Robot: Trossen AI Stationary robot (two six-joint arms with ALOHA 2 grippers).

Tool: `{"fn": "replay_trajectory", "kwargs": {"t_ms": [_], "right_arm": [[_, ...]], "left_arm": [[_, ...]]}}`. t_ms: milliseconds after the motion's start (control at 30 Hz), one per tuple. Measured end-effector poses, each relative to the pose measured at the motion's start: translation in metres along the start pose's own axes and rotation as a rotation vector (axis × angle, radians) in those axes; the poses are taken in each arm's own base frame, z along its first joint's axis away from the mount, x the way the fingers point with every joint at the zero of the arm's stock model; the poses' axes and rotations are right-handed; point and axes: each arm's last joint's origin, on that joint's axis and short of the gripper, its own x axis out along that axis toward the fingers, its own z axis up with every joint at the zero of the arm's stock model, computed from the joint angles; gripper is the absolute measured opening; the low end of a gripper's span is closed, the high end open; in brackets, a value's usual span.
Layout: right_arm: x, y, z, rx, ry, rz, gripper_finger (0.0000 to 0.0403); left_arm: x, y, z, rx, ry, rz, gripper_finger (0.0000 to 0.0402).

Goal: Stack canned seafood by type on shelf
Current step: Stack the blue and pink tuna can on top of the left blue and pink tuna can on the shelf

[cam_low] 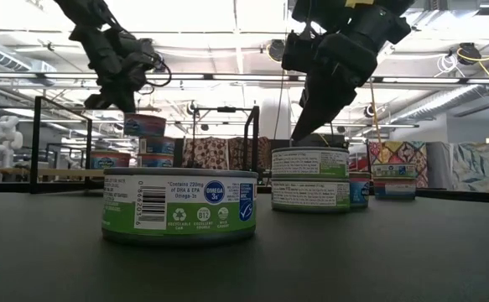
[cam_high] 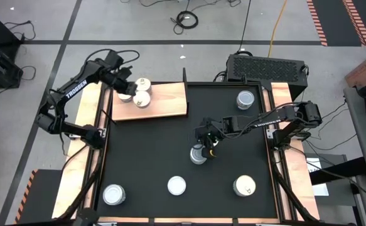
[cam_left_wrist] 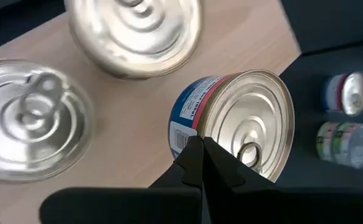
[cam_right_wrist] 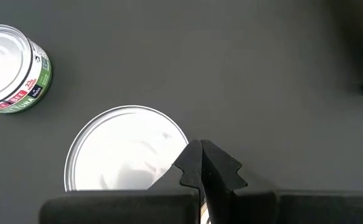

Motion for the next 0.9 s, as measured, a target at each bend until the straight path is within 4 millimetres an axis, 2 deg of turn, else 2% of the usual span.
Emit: {"fn": "replay_trajectory", "kwargs": {"t_ms": [267,467,900], "right_arm": [[0.000,0.000,0.000,0.006,0.001,0.000,0.0000],[0.000,0.000,0.000,-0.002,0.000,0.000,0.0000],[0.000,0.000,0.002,-0.025,-0.021,0.002,0.0000]], "left_arm": [[-0.011,0.023,-0.006,0.020,0.040,0.103,0.0000],[-0.018,0.038,-0.004,0.023,-0.010,0.138,0.0000],[-0.036,0.033,0.021,0.138,-0.016,0.219,0.0000]]}}
